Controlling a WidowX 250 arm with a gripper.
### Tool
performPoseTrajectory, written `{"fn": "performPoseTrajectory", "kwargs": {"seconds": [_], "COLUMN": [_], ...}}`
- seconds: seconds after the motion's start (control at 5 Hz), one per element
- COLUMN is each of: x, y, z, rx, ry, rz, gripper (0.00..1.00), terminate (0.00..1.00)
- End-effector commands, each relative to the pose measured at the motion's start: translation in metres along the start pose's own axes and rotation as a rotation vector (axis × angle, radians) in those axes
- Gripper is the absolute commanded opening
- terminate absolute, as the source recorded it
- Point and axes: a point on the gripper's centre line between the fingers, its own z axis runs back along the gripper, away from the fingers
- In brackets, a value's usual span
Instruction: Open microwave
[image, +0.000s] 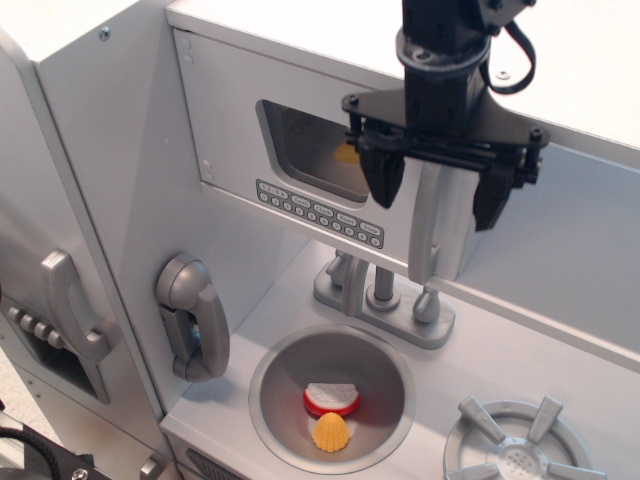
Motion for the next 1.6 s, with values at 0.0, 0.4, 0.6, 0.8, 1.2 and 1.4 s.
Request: {"fn": "performPoseTrajectory", "kwargs": {"seconds": [0.0,0.4,0.6,0.8,1.2,1.4], "x": [0.017,0.013,-0.003,-0.03,-0.069,-0.09], "y": [0.002,0.006,0.009,0.018,0.043,0.027], "z": [0.01,0.008,0.012,0.021,0.033,0.037], "rx": [0.016,0.0,-0.006,-0.017,-0.023,0.012], "ry": [-0.097,-0.132,-0.117,-0.077,0.079,0.262], "rz": [0.001,-0.004,-0.026,-0.041,-0.111,-0.107], "gripper": [0.0,0.0,0.0,0.0,1.0,1.0], "terminate": [0.0,0.0,0.0,0.0,0.0,0.0]}}
